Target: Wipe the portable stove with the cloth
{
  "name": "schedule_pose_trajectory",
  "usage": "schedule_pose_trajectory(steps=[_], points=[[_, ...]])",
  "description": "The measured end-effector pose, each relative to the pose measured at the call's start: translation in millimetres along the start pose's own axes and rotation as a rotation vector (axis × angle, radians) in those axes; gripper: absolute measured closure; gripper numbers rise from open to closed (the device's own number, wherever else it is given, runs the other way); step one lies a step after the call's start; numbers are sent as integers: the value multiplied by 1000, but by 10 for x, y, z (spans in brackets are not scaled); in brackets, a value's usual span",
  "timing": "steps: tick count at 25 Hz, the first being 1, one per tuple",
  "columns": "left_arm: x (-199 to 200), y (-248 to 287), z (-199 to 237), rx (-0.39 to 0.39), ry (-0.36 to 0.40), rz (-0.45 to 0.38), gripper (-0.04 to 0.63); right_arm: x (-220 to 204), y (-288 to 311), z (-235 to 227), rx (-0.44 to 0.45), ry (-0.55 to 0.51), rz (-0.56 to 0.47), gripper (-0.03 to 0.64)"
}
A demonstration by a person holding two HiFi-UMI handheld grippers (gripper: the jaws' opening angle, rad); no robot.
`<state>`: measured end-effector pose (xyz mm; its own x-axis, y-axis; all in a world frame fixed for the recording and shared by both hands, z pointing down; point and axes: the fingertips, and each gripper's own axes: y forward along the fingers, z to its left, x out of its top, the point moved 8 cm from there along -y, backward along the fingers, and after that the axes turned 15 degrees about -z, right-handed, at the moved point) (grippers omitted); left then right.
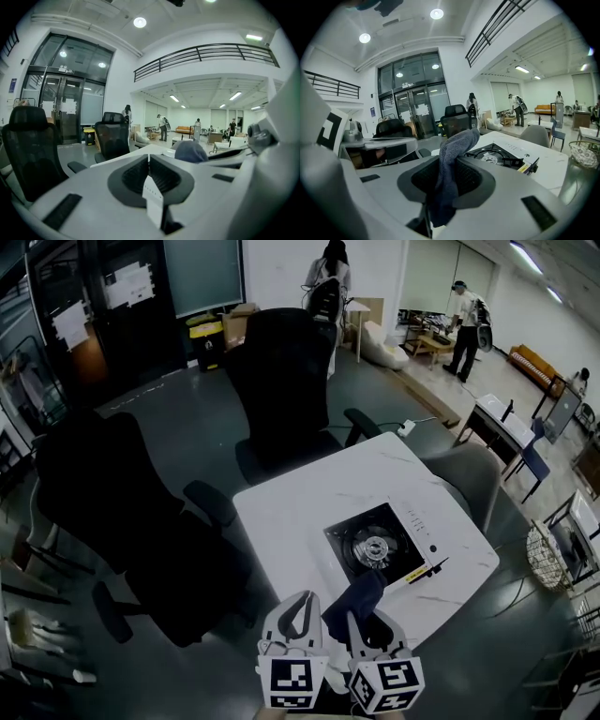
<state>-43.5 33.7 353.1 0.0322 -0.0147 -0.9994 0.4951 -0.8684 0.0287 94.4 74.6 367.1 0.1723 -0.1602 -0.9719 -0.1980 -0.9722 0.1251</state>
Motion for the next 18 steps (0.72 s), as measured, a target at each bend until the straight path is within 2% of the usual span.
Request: schedule_pose_trajectory(steps=[4, 10, 18], points=[[-86, 98, 84, -6, -6, 26, 574, -152, 120, -16, -17, -40, 50, 520], [-234, 180, 131, -11, -18, 71, 574, -365, 256, -81, -30, -24, 123, 520], [-346, 297, 135, 31, -29, 118, 574, -548, 473, -196, 34, -24, 214, 520]])
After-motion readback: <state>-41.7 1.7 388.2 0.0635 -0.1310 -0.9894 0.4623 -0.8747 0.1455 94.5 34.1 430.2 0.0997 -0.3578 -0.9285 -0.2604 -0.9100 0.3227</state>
